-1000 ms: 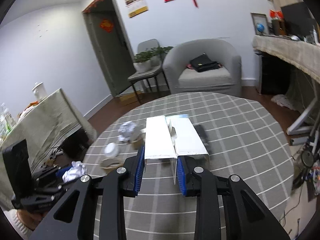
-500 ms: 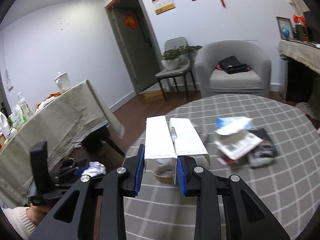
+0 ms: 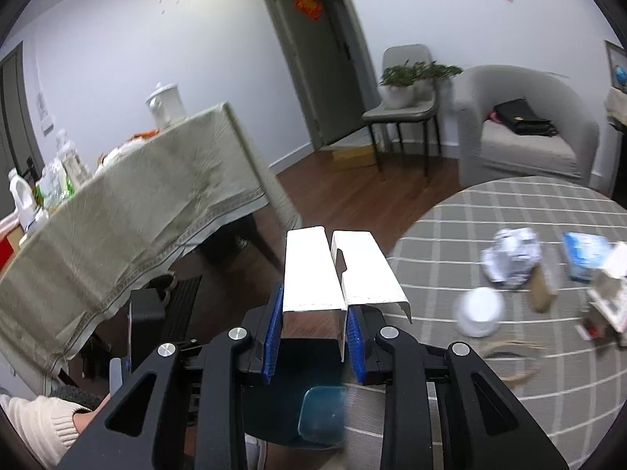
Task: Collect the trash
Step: 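Carry the paper and box to the teal bin and release the paper with the left tool, then open the right tool to drop the white box into the teal bin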
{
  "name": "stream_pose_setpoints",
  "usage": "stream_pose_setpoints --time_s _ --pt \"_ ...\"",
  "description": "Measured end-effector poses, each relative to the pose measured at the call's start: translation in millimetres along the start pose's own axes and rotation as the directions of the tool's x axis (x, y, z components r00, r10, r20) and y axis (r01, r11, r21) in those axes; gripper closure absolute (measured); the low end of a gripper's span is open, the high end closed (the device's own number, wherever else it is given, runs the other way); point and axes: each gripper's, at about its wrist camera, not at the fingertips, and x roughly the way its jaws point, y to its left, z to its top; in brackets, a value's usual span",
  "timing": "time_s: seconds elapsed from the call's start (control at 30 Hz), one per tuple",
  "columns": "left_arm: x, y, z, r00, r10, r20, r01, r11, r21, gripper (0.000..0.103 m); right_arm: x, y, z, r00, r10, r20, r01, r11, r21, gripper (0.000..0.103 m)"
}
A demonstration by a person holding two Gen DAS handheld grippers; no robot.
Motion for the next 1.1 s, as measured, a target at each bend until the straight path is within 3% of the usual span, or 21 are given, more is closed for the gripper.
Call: stream_pose_setpoints --time_s 0.37,0.5,0.73,1.1 --pt "28 46 -25 0.991 0.018 -0.135 -0.023 0.999 -0.031 0.045 67 47 -11 0.989 0.036 -0.143 -0.045 0.998 -0.055 0.074" --pt "29 58 -31 0.987 0.039 -0.157 -0.045 0.998 -0.038 0.036 89 55 -17 0.980 0.032 -0.194 -0.044 0.997 -0.058 0.074" --pt "12 79 -28 0.993 0.024 -0.118 -0.032 0.997 -0.067 0.034 129 65 -31 0.961 0.006 -0.278 -0.028 0.997 -0.074 0.074" --pt "-30 101 -14 1.000 0.020 -0.013 -0.021 0.996 -0.081 0.051 187 71 -67 0.899 -0.059 -0.434 0.016 0.995 -0.102 0.074"
